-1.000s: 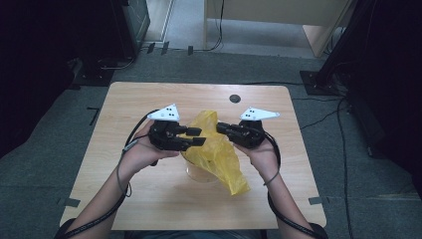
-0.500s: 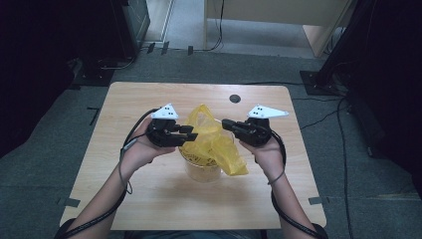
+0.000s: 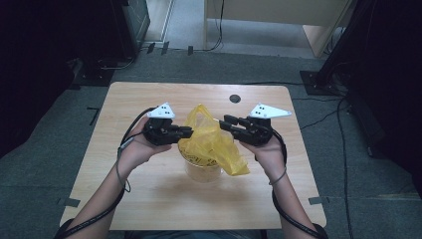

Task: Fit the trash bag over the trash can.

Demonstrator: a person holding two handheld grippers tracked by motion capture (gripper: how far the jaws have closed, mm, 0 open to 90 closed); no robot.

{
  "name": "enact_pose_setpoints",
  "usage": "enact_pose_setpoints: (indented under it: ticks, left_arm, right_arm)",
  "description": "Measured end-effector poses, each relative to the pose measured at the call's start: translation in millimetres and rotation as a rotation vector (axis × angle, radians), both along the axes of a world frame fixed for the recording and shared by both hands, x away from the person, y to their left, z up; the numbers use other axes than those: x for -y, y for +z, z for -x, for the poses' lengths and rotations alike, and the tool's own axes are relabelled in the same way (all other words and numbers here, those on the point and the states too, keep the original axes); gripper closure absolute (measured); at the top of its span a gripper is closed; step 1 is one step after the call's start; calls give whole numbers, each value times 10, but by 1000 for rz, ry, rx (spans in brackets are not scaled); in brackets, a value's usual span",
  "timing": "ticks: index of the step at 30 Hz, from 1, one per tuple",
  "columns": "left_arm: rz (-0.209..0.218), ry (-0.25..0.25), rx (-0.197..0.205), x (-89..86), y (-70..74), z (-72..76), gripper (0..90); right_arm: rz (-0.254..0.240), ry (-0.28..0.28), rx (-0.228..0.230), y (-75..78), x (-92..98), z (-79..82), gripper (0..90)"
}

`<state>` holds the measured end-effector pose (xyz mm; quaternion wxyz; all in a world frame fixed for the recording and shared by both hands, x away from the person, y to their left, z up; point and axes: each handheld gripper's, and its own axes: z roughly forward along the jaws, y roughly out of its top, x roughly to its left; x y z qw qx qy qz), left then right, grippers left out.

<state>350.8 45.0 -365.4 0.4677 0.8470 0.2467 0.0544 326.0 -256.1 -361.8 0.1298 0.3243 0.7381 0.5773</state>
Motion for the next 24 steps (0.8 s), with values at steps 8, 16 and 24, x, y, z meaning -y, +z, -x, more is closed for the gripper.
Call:
enact_pose_setpoints:
  ticks: [8, 16, 24]
  left_arm:
    - [46, 17, 2, -14, 14, -64, 654]
    - [81, 38, 35, -52, 76, -145, 520]
    - [108, 21, 81, 32, 108, -265, 451]
  right_arm:
    - [11, 22, -133, -119, -43, -95, 510]
    - [89, 58, -195, -256, -172, -247, 845]
    - [134, 163, -101, -195, -342, -193, 890]
